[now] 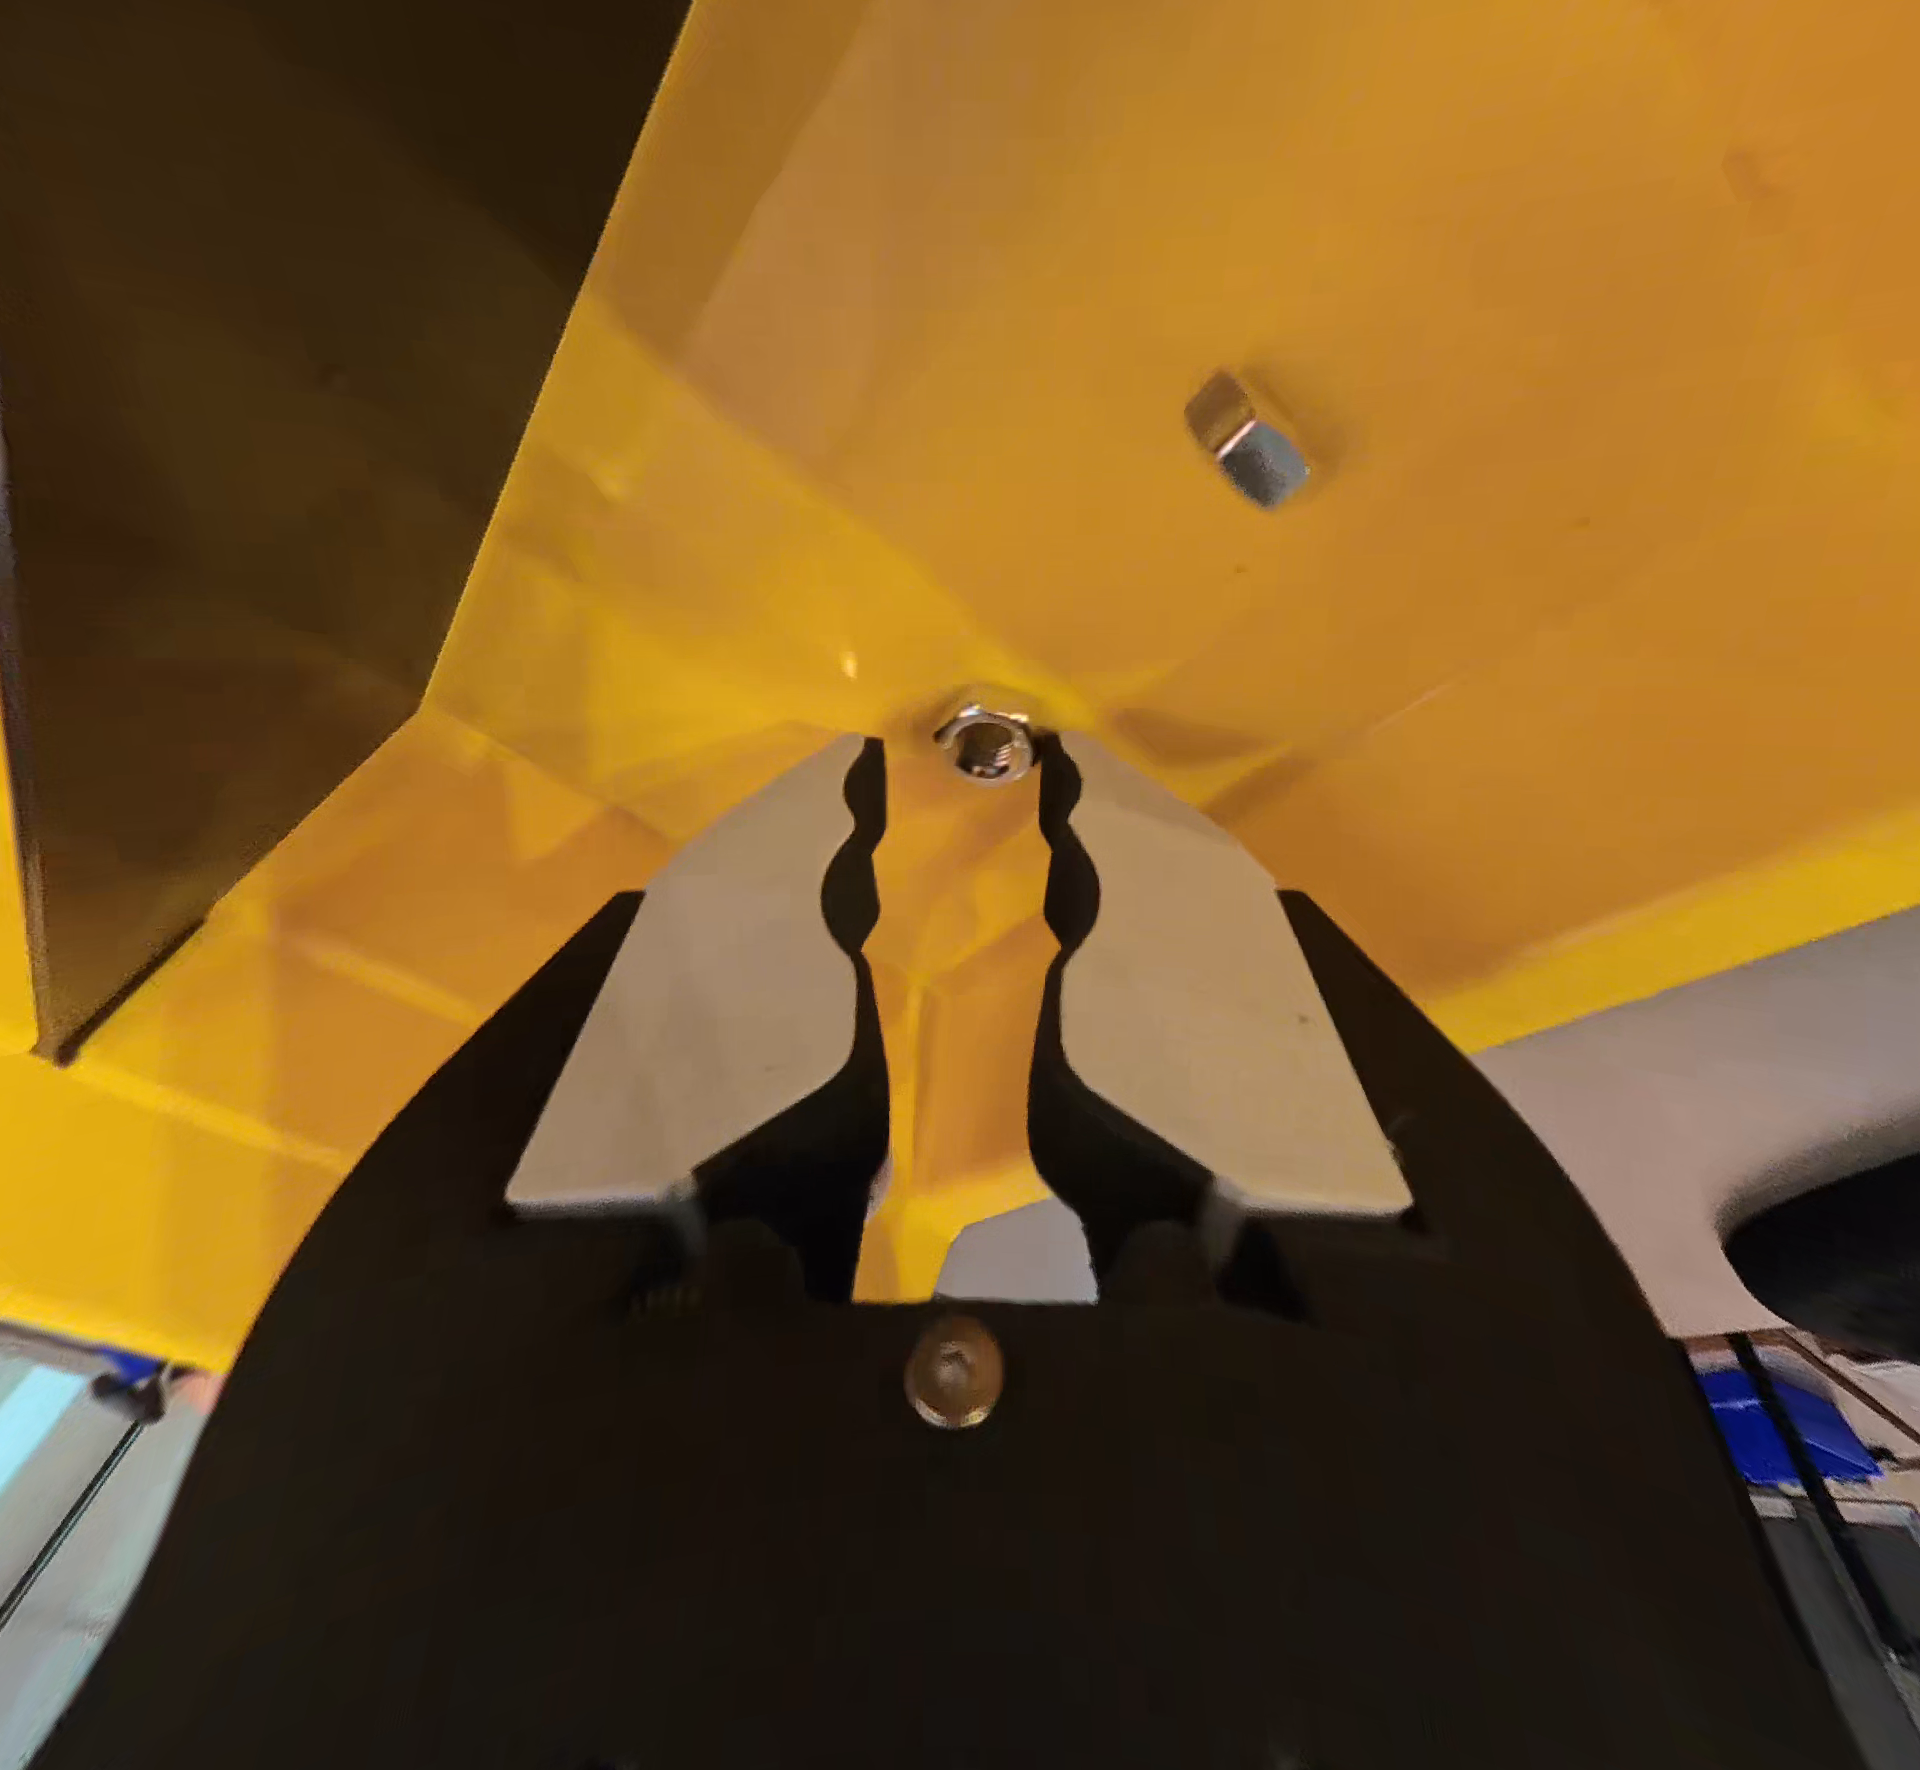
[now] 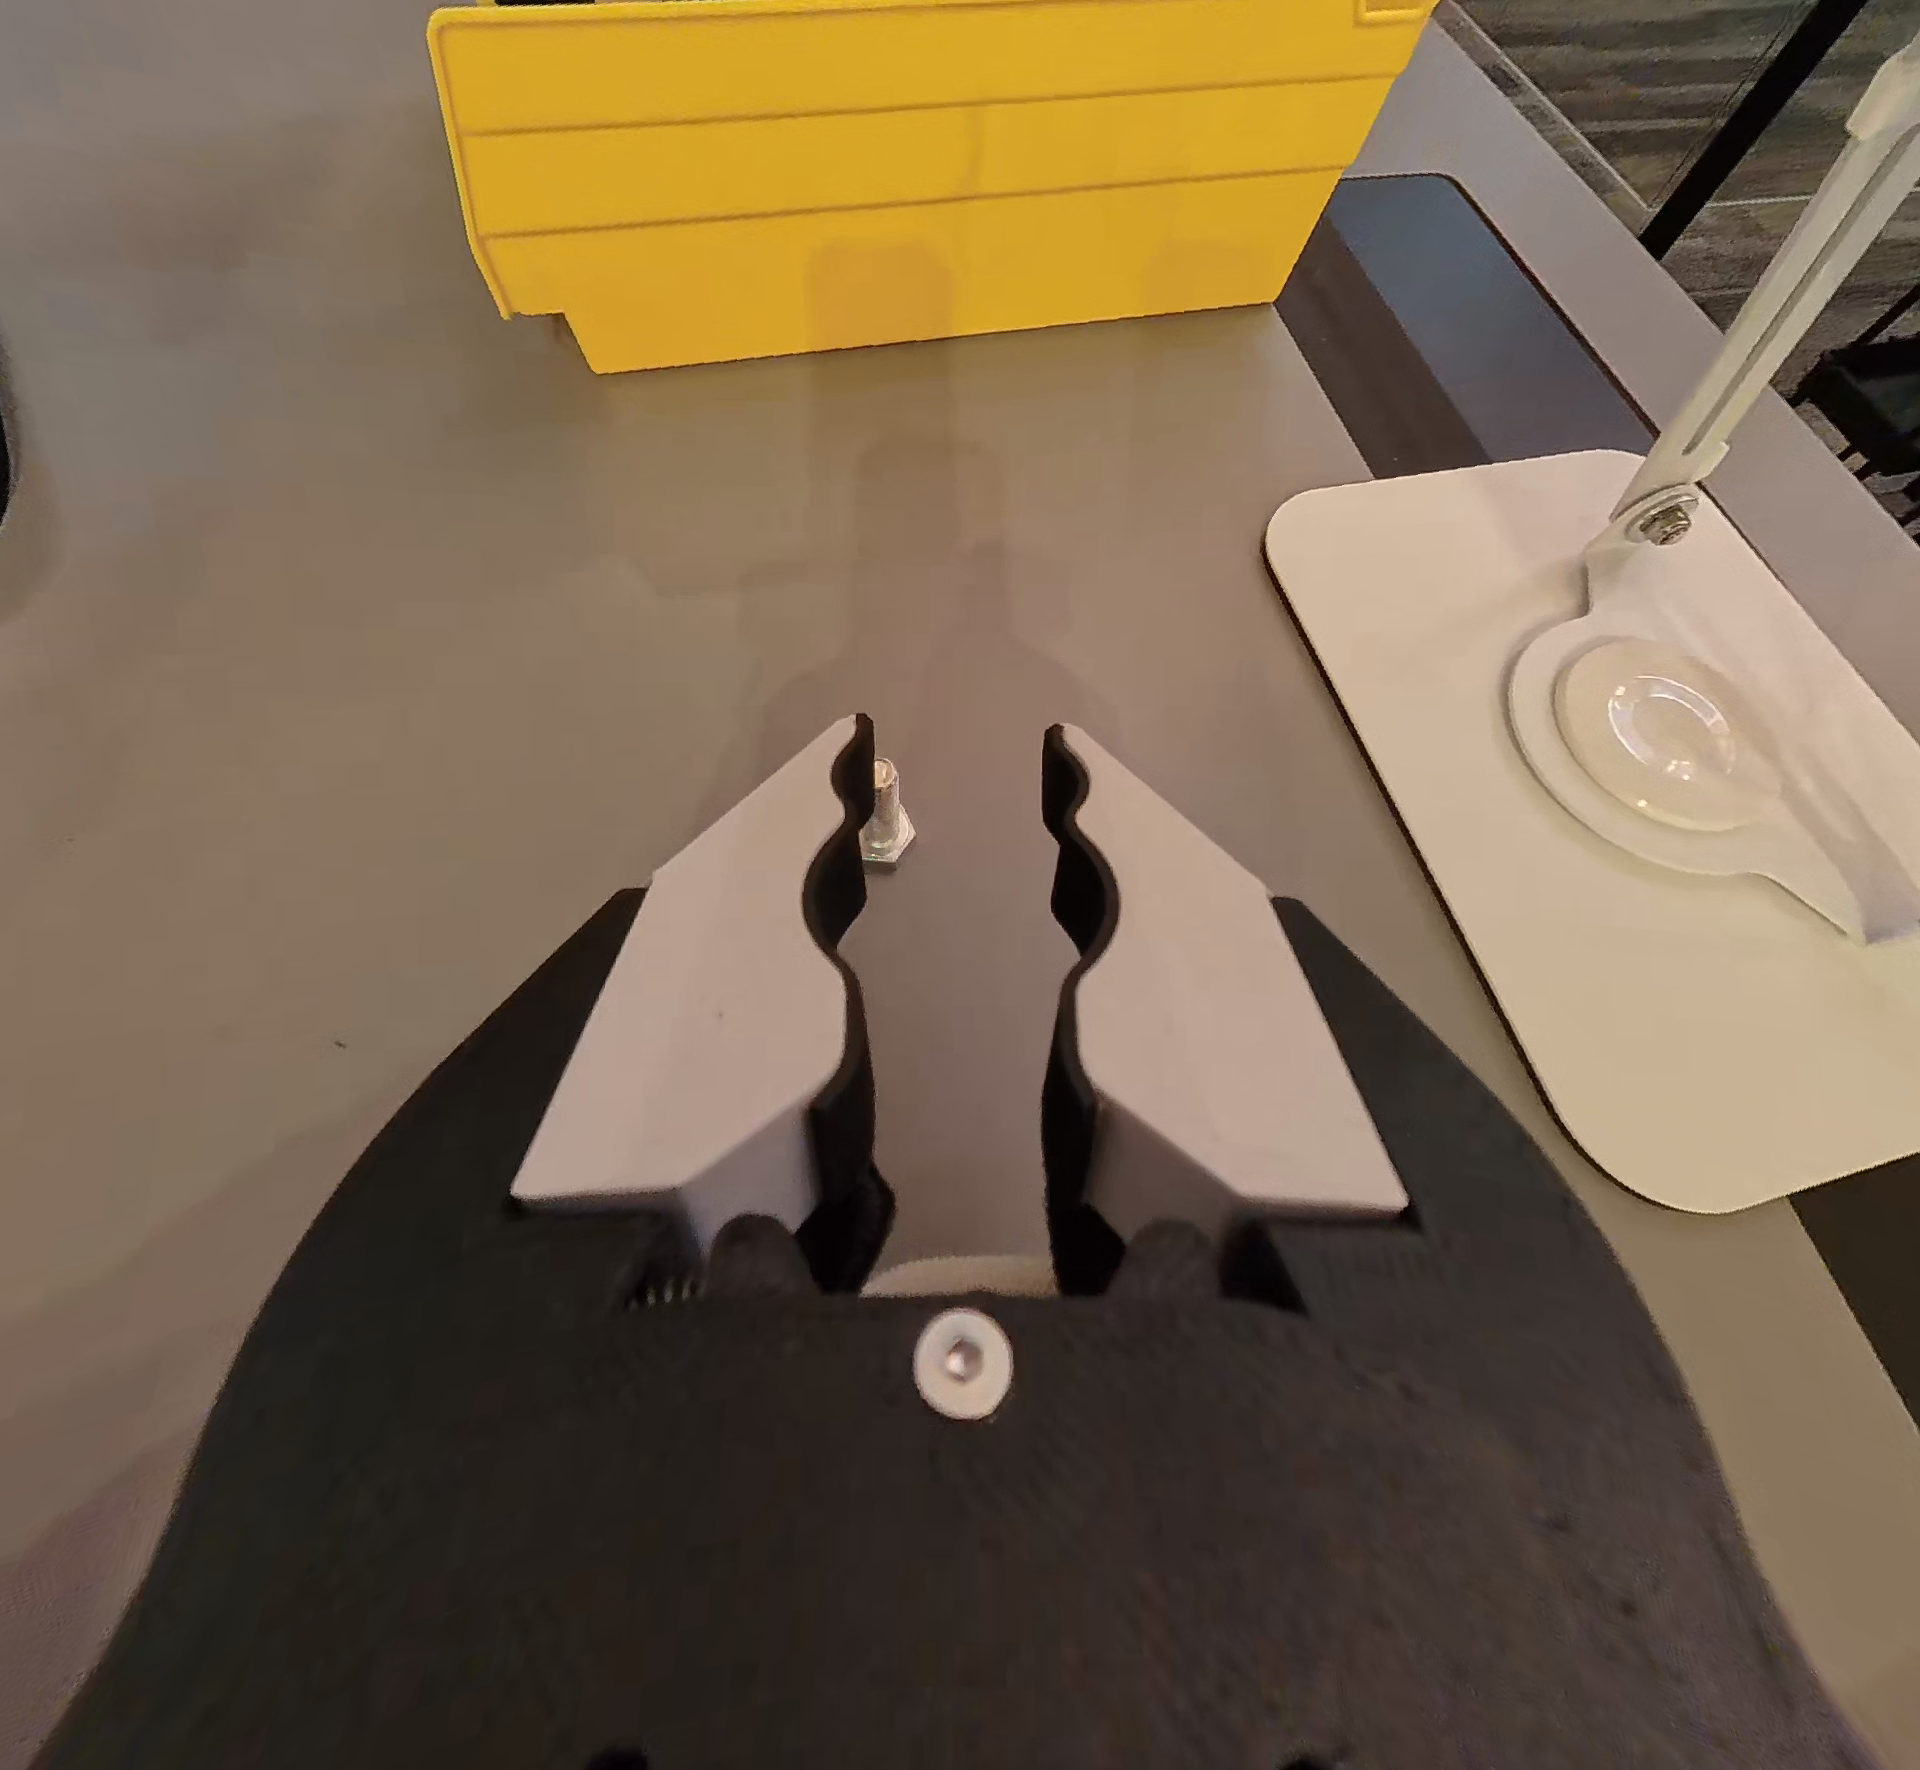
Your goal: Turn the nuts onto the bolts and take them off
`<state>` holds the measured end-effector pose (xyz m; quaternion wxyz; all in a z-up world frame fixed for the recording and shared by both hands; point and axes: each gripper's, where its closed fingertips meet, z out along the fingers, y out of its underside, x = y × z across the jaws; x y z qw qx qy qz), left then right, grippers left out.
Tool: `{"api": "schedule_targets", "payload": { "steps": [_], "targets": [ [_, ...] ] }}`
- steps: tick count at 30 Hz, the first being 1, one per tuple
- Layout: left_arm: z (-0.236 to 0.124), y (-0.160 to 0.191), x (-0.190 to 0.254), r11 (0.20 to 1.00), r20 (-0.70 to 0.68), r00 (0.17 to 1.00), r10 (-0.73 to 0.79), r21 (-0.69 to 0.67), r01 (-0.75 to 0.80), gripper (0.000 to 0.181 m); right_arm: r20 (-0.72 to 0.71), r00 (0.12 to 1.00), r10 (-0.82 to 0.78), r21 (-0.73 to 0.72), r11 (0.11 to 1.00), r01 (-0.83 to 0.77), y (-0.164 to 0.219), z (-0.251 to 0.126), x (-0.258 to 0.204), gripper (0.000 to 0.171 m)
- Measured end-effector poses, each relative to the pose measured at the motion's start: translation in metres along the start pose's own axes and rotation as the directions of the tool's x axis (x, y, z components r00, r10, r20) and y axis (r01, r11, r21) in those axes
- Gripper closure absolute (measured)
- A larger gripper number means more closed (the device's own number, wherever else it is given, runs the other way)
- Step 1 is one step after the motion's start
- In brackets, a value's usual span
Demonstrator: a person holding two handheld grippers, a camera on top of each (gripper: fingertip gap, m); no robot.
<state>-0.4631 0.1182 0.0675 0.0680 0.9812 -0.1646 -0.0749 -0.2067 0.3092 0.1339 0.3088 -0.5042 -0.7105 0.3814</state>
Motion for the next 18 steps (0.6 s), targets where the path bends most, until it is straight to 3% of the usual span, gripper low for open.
{"api": "schedule_targets", "payload": {
  "steps": [2,11,15,18],
  "targets": [
    [0.001,-0.001,0.004,1.000,-0.031,0.999,0.012,0.007,-0.012,0.162,0.000,1.000,0.004,0.002,1.000,-0.004,0.000,0.000,0.001,0.141],
    [-0.002,-0.001,-0.002,0.990,0.019,0.998,-0.055,0.131,0.052,0.163,-0.011,1.000,0.001,0.017,1.000,-0.001,-0.003,-0.004,0.003,0.141],
    [-0.029,-0.002,-0.010,0.955,0.102,0.986,-0.134,0.280,0.101,0.163,-0.039,0.999,0.004,0.059,0.998,-0.001,-0.014,-0.013,0.008,0.140],
    [-0.072,-0.018,-0.007,0.873,0.179,0.970,-0.163,0.484,0.057,0.163,-0.038,0.999,0.005,0.120,0.993,-0.001,-0.032,-0.022,0.006,0.139]
  ]
}}
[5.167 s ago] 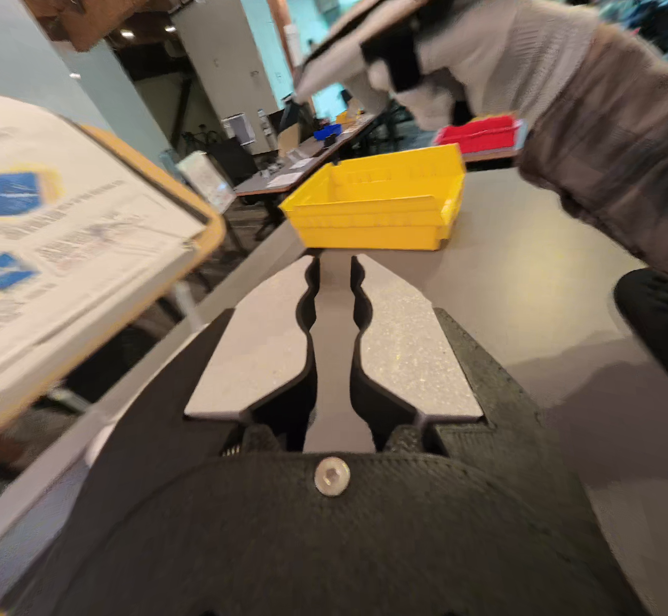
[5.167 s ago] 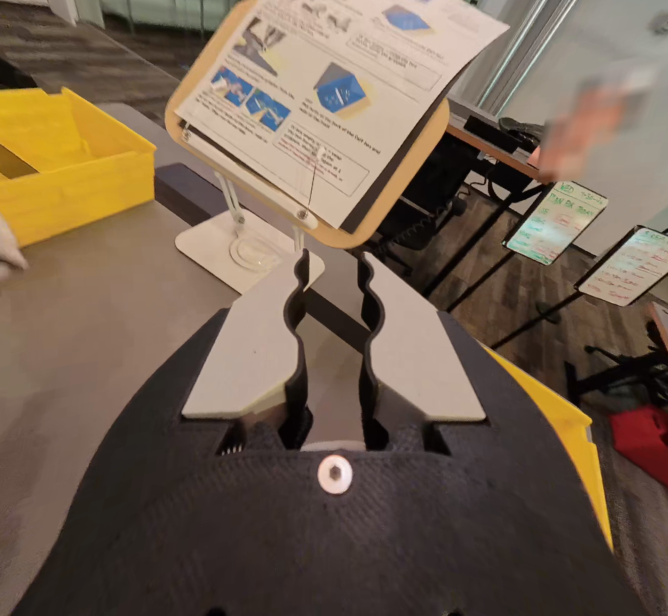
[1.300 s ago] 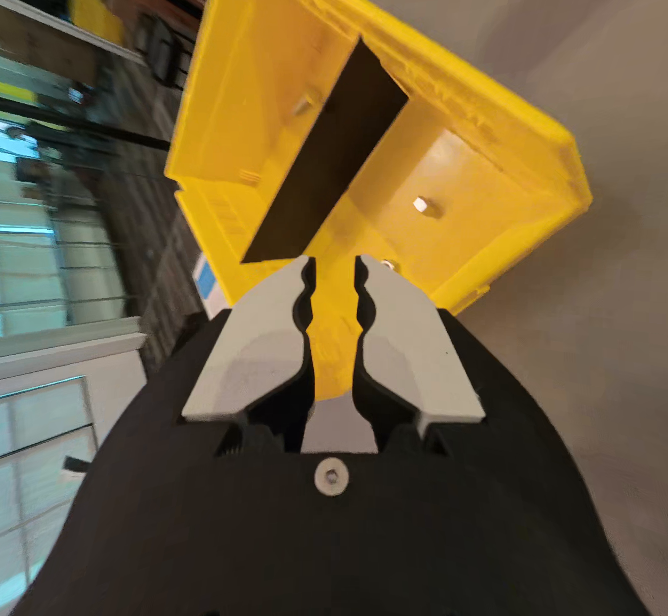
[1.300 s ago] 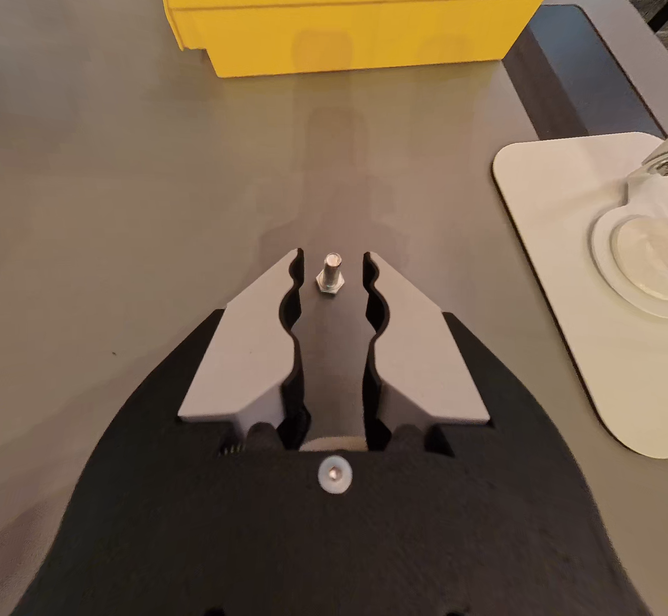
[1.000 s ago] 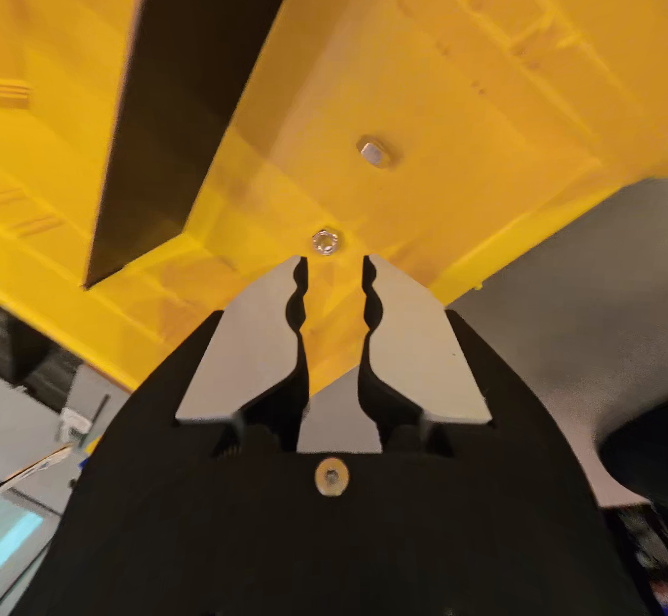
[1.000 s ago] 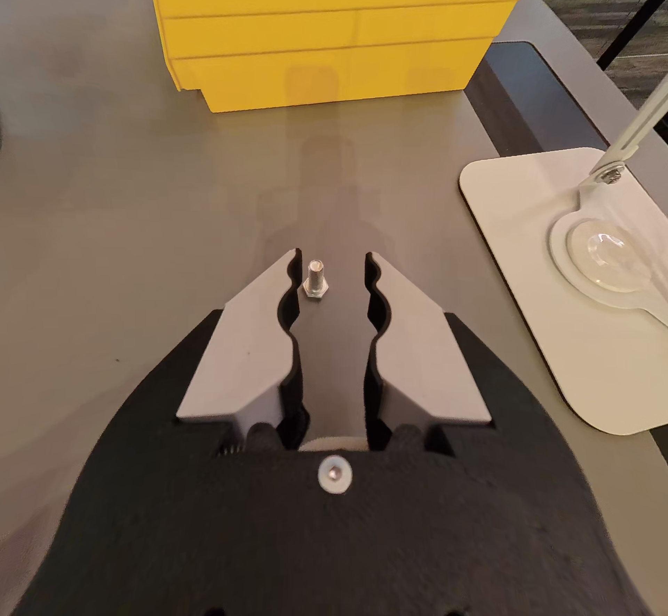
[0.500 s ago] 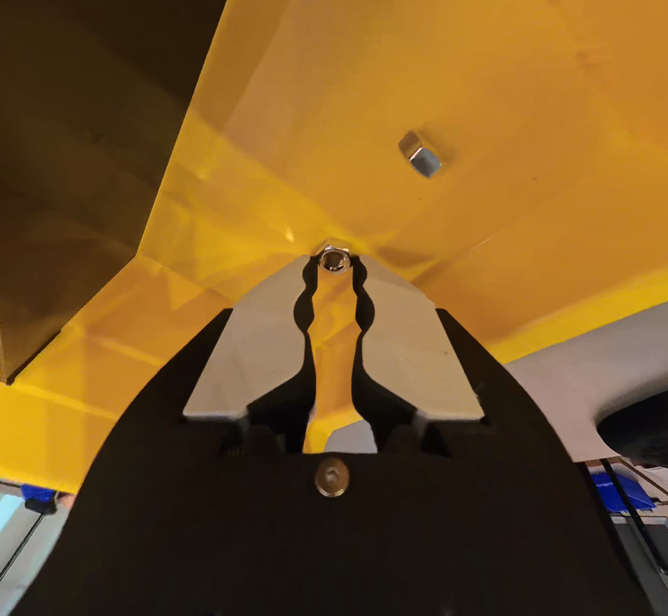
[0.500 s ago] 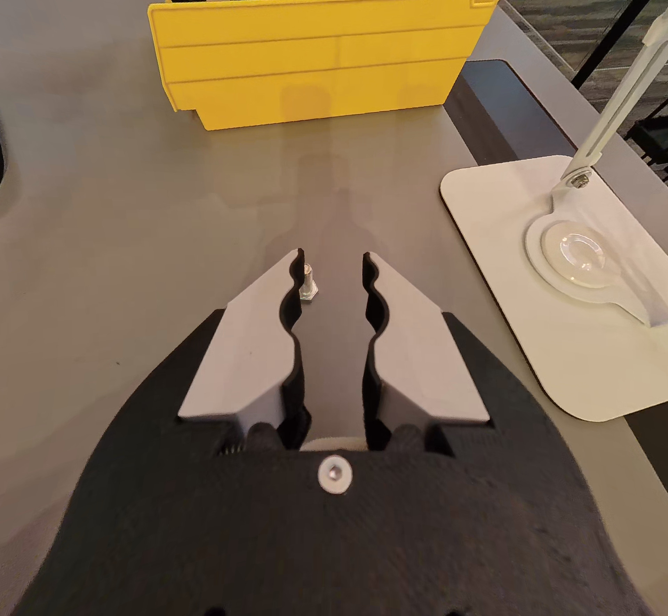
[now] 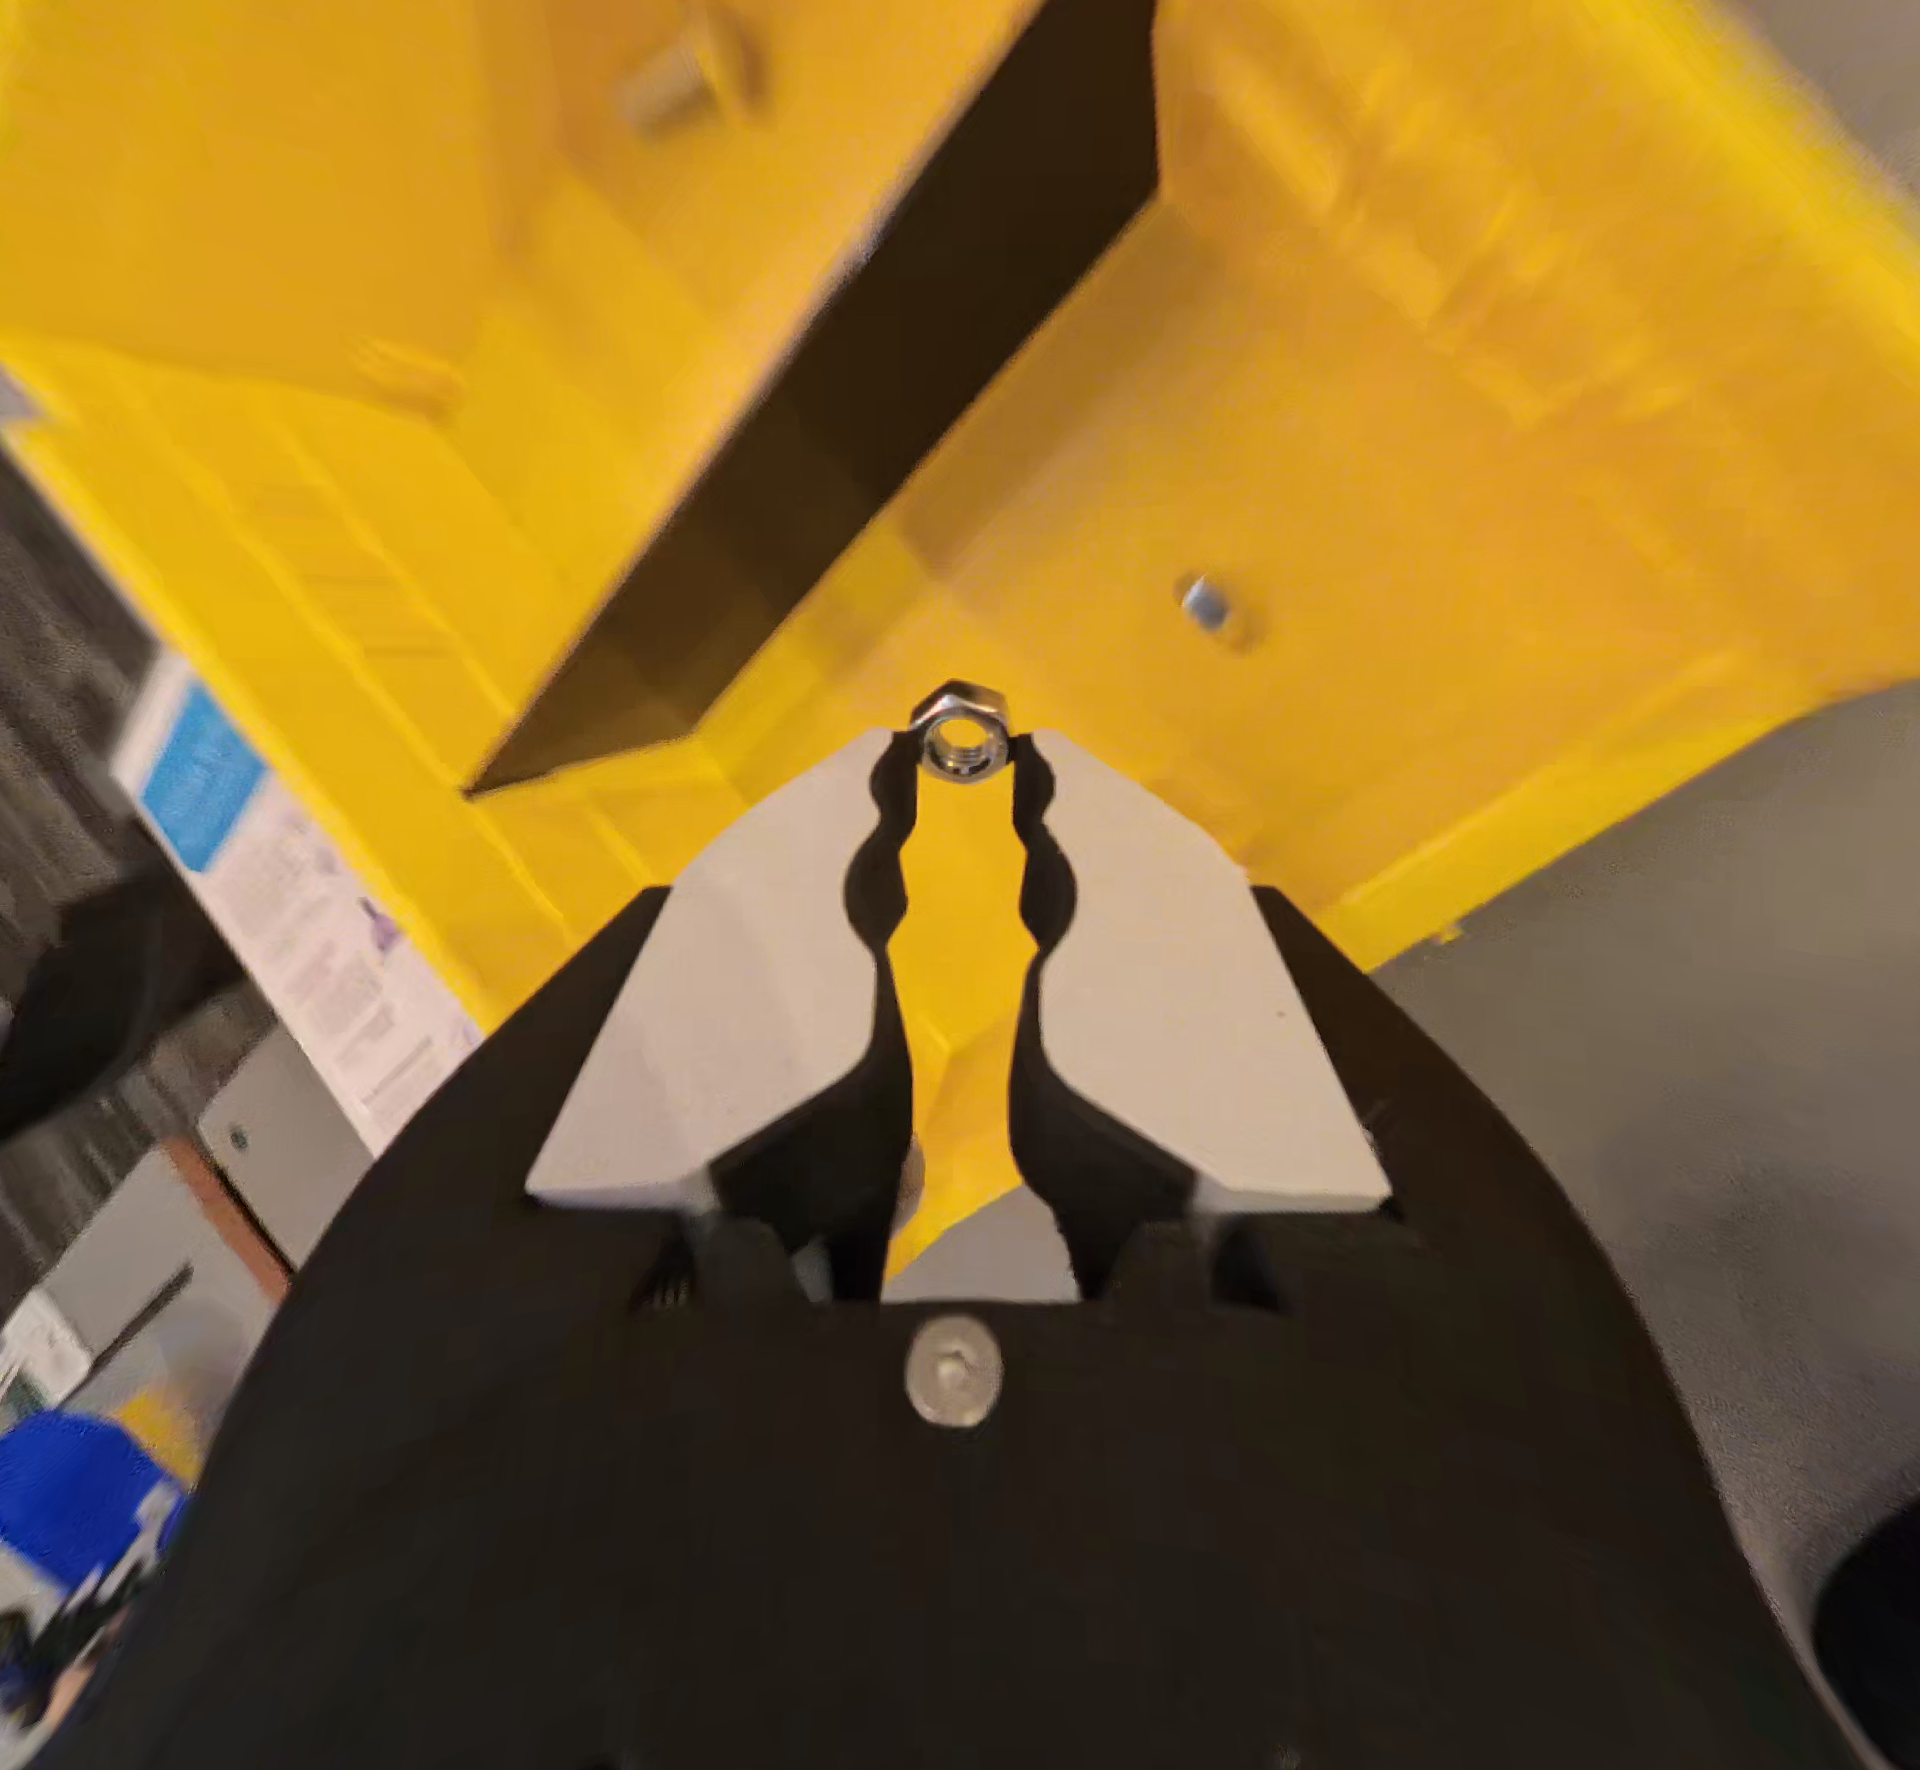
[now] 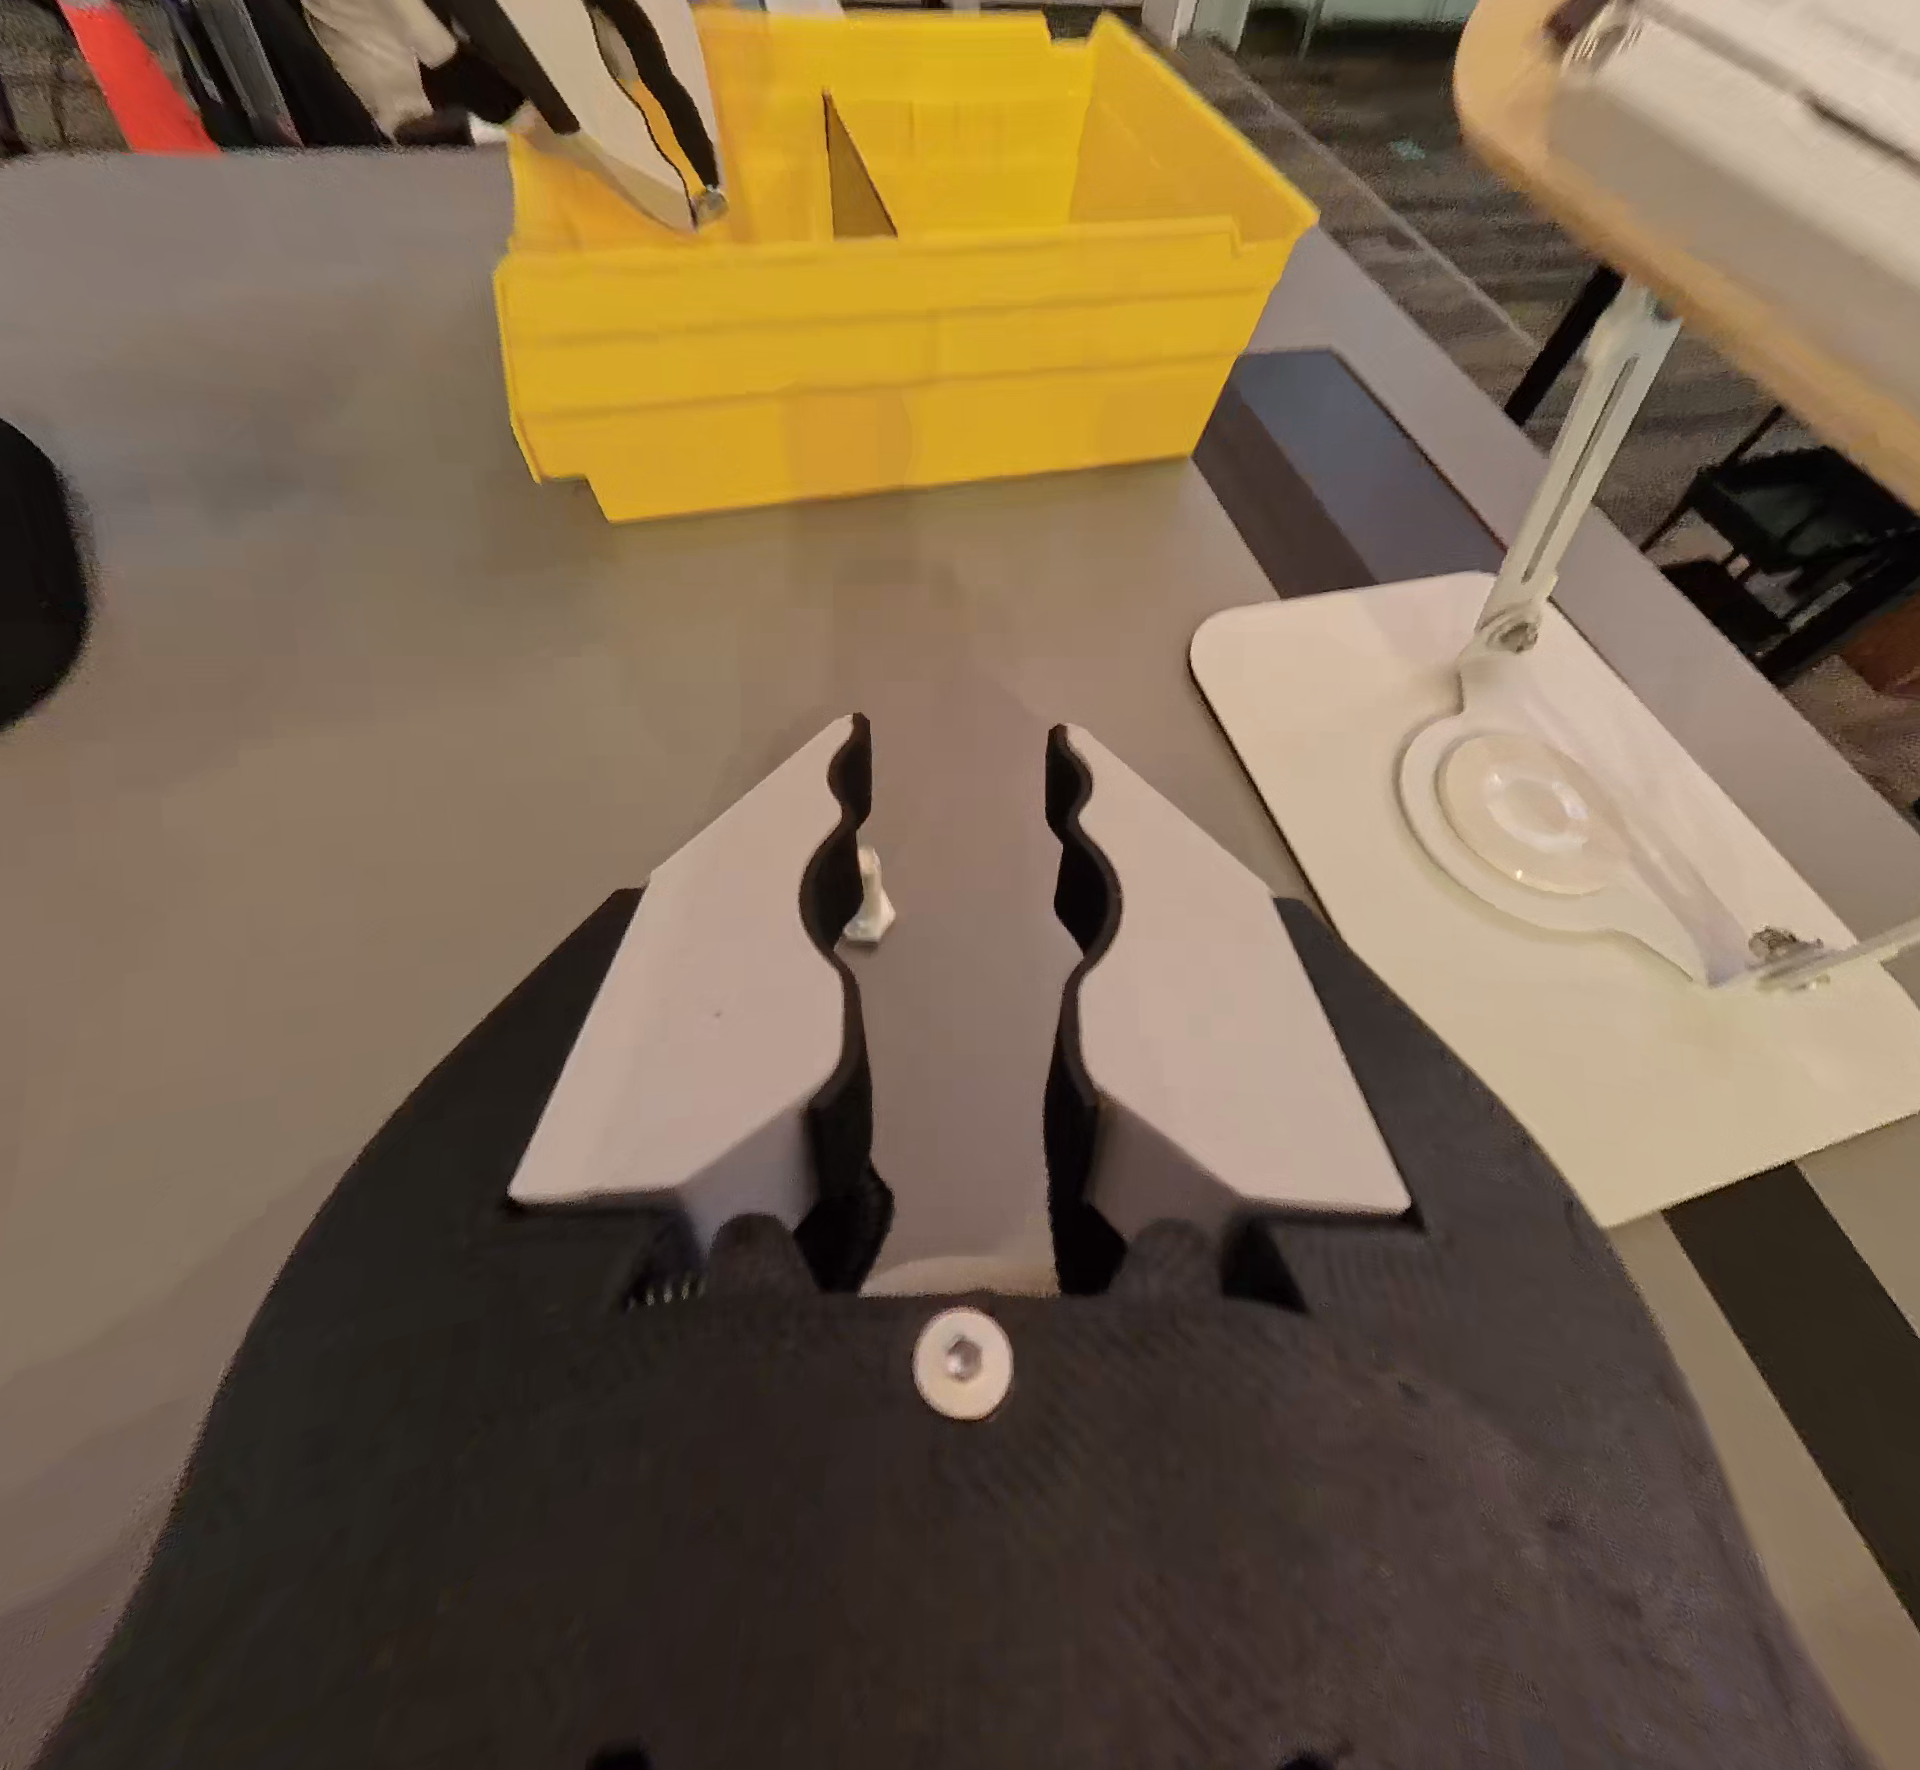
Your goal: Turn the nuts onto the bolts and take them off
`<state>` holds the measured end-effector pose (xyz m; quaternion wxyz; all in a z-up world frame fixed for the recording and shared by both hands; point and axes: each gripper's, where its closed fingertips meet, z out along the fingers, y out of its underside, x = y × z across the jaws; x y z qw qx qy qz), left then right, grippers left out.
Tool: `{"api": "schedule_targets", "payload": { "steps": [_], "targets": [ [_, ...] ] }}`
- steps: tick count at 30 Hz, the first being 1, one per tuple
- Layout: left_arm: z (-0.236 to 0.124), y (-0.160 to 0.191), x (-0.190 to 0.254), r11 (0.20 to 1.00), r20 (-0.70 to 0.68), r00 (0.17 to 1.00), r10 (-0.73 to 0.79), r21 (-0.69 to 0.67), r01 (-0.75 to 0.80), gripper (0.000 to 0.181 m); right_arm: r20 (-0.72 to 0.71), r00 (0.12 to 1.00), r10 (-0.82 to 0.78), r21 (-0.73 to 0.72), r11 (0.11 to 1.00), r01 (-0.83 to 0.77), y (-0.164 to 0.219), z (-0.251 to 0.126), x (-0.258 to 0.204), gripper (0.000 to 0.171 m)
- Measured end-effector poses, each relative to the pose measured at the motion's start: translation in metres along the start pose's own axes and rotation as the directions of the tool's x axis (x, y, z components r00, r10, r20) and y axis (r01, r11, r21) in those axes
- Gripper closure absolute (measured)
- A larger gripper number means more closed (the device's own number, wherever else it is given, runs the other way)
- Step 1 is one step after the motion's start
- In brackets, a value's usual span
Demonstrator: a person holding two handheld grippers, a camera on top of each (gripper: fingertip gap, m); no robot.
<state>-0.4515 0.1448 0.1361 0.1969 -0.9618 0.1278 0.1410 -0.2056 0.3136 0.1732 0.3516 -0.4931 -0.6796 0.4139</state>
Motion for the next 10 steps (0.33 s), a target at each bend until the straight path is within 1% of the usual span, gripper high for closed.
{"api": "schedule_targets", "payload": {
  "steps": [1,2,3,4,5,6,8,10],
  "targets": [
    [-0.013,-0.015,0.002,0.996,0.029,1.000,-0.008,0.088,0.005,0.163,0.010,1.000,0.012,0.034,0.999,-0.013,-0.009,-0.002,-0.002,0.139],
    [-0.027,-0.035,0.007,0.979,0.060,0.998,0.018,0.201,-0.030,0.163,0.030,0.999,0.029,0.078,0.996,-0.031,-0.020,-0.005,-0.006,0.138],
    [-0.043,-0.055,0.015,0.945,0.090,0.995,0.043,0.319,-0.069,0.163,0.059,0.997,0.052,0.126,0.990,-0.059,-0.032,-0.008,-0.010,0.138],
    [-0.058,-0.073,0.021,0.912,0.133,0.990,0.039,0.400,-0.089,0.163,0.097,0.992,0.083,0.176,0.979,-0.099,-0.043,-0.011,-0.015,0.138],
    [-0.074,-0.091,0.029,0.862,0.196,0.978,0.067,0.482,-0.155,0.163,0.151,0.981,0.123,0.230,0.961,-0.156,-0.056,-0.014,-0.020,0.137],
    [-0.092,-0.111,0.040,0.794,0.254,0.963,0.093,0.564,-0.226,0.163,0.225,0.960,0.167,0.285,0.931,-0.228,-0.070,-0.020,-0.027,0.137],
    [-0.121,-0.144,0.066,0.672,0.353,0.927,0.124,0.658,-0.340,0.163,0.388,0.892,0.231,0.374,0.845,-0.382,-0.096,-0.034,-0.037,0.137],
    [-0.141,-0.171,0.092,0.562,0.487,0.856,0.172,0.665,-0.492,0.163,0.501,0.829,0.248,0.394,0.788,-0.473,-0.109,-0.044,-0.045,0.134]
  ]
}}
